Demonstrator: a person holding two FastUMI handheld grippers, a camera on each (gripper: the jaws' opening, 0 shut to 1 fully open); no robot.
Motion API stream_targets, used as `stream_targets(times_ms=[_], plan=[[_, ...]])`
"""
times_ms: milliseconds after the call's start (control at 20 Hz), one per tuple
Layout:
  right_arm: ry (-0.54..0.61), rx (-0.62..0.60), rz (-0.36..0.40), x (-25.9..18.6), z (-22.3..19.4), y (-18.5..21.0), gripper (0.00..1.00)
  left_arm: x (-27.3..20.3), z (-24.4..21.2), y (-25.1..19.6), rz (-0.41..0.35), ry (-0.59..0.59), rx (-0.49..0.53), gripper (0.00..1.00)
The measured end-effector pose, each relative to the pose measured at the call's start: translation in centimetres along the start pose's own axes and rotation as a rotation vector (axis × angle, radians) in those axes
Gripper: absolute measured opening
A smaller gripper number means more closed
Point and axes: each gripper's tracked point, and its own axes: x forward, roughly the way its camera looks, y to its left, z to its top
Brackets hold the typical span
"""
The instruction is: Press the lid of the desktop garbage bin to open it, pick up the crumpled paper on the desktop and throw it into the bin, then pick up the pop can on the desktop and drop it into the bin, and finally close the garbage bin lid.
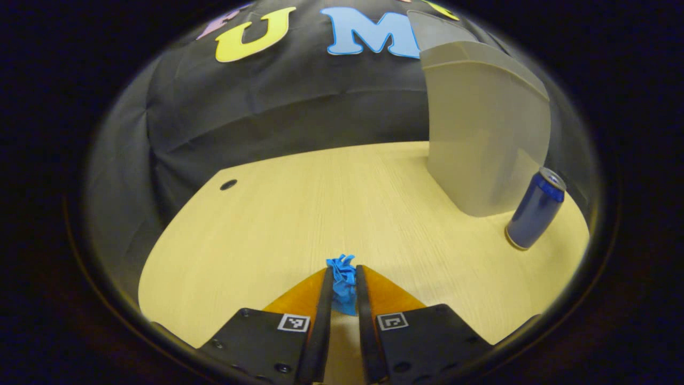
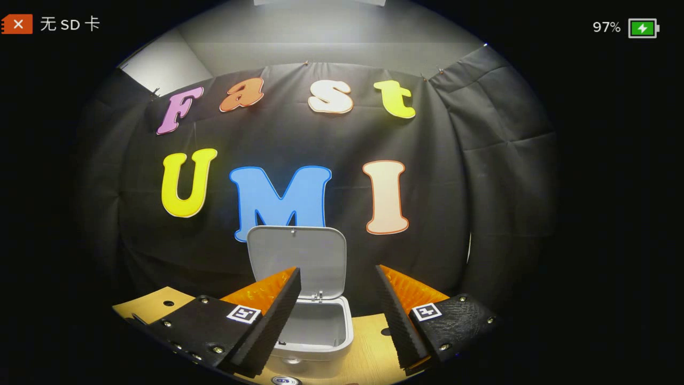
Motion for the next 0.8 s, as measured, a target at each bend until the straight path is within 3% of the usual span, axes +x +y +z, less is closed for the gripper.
stream_targets(times_ms=[500,800], plan=[[-0.003,0.025,0.062,-1.8,-0.1,2.5,0.88,-7.5,15.9,-1.7,-0.031,-0.268,-0.036,0.31],[0.002,0.03,0.053,-3.6,-0.5,1.1,0.88,-9.4,24.1,-5.5,-0.095,-0.389,-0.036,0.31]])
